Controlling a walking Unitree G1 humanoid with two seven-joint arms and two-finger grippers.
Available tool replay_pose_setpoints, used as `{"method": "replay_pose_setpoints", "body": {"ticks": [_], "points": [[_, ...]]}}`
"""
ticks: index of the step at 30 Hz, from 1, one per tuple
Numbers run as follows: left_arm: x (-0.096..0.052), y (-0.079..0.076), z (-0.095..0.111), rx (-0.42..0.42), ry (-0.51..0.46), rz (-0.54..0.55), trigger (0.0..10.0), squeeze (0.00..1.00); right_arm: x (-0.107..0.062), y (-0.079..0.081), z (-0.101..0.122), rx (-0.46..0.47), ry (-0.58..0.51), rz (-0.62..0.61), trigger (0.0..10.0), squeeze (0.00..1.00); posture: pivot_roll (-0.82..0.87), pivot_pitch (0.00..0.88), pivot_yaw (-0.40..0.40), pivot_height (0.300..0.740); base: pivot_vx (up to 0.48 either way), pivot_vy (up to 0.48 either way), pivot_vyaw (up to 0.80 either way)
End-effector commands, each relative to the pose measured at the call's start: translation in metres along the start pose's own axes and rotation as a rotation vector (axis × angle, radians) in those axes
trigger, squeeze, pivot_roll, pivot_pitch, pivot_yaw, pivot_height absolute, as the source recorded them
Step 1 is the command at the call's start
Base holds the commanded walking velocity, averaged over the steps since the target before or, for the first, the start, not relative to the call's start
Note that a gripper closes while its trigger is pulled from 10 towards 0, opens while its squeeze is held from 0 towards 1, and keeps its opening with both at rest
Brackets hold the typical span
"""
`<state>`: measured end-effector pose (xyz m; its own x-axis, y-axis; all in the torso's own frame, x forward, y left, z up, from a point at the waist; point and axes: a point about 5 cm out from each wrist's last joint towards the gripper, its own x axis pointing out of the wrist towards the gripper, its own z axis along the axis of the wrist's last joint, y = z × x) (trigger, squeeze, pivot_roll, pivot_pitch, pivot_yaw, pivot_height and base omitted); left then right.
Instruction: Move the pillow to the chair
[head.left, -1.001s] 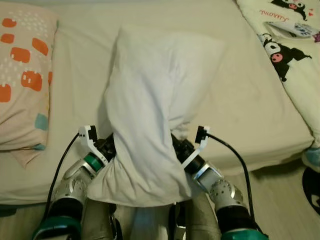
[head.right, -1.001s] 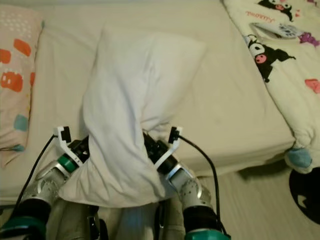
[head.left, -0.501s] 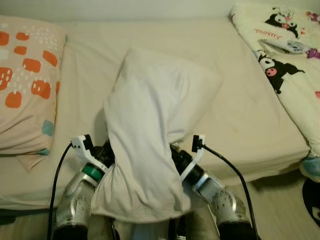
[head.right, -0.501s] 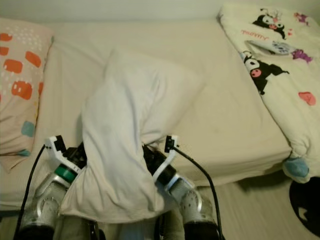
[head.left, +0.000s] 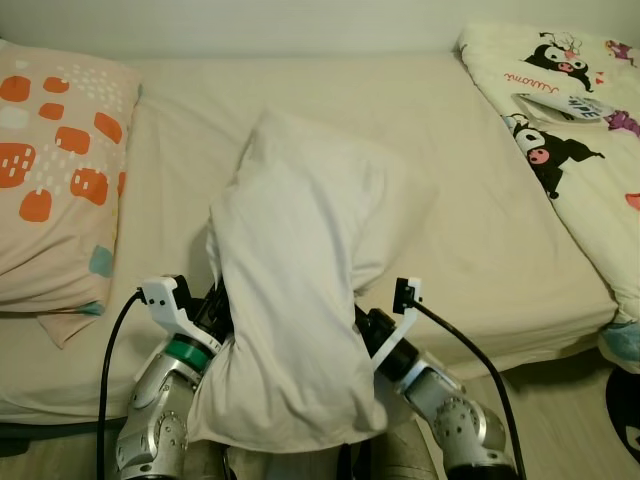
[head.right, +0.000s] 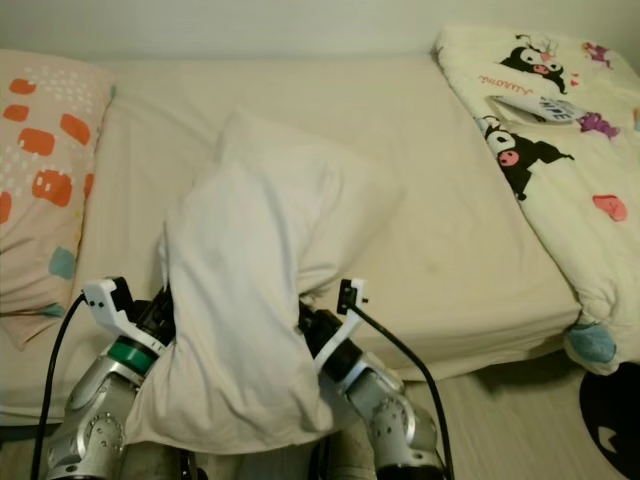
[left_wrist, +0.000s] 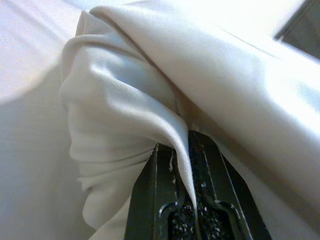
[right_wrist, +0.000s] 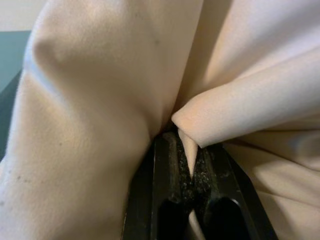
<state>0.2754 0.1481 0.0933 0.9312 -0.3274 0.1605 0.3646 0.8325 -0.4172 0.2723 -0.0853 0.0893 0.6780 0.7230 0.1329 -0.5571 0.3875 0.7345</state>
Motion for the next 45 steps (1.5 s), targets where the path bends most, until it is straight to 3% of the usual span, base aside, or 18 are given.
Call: {"method": "replay_pose_setpoints", "body": {"ticks": [1,2,5,12,45], "points": [[0.011,-0.03,-0.012,0.026,0.042,-0.089,10.0,0.0,0.026,0.033,-0.022,0.025,0.05,0.149,3.9,0.0,0.06,0.022,0.001,0.59,0.0,0.0,0.0],[0.011,-0.03,-0.012,0.069,0.051,-0.068,10.0,0.0,0.027,0.033,-0.021,0.014,0.046,0.142,10.0,0.0,0.07,0.023,0.0,0.59,0.0,0.0,0.0],[0.011,-0.032,-0.009,0.131,0.041,-0.048,10.0,0.0,0.028,0.029,-0.022,-0.011,0.058,0.11,10.0,0.0,0.07,0.023,0.0,0.59,0.0,0.0,0.0],[0.011,-0.036,-0.005,0.184,0.024,-0.024,10.0,0.0,0.029,0.024,-0.019,-0.03,0.023,0.049,10.0,0.0,0.07,0.036,-0.005,0.6,0.0,0.0,0.0],[0.017,-0.036,0.006,0.245,-0.029,0.056,10.0,0.0,0.032,0.026,-0.015,-0.059,-0.014,0.011,10.0,0.0,0.07,0.042,0.011,0.72,0.0,0.0,0.0]]}}
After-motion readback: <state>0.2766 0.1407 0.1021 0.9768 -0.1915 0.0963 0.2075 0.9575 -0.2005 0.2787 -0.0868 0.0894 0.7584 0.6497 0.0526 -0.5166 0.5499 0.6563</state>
